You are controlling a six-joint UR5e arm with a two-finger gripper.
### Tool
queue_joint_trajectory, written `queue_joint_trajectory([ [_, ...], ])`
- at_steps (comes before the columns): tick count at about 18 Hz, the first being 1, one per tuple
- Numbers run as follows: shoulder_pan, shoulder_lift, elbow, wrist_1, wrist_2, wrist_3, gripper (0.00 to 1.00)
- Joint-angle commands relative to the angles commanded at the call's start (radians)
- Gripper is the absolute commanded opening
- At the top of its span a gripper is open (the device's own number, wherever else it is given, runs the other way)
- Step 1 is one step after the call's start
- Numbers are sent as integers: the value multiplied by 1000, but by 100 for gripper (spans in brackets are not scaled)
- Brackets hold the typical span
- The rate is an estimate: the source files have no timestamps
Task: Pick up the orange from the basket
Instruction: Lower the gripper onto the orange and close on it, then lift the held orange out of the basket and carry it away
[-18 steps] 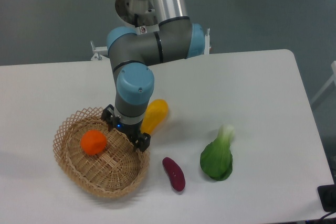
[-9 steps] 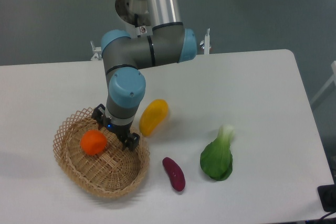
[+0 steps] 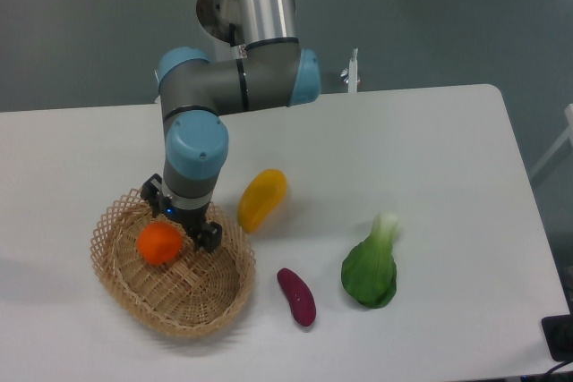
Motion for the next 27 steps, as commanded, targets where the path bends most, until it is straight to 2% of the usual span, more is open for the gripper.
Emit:
queue_joint_trajectory([
  [3, -31, -17, -2, 26, 0, -31, 100],
  [14, -46, -58, -2, 83, 17, -55, 100],
  [15, -46, -60, -2, 94, 28, -55, 94],
  [16, -46, -67, 0, 110, 49, -55, 82],
  [18, -46, -69, 0, 123, 77, -54, 67],
  [20, -46, -64, 0, 126, 87, -55, 56],
  [24, -46, -60, 5, 124, 89, -55, 50],
  [27, -43, -37, 0, 115, 87, -55, 49],
])
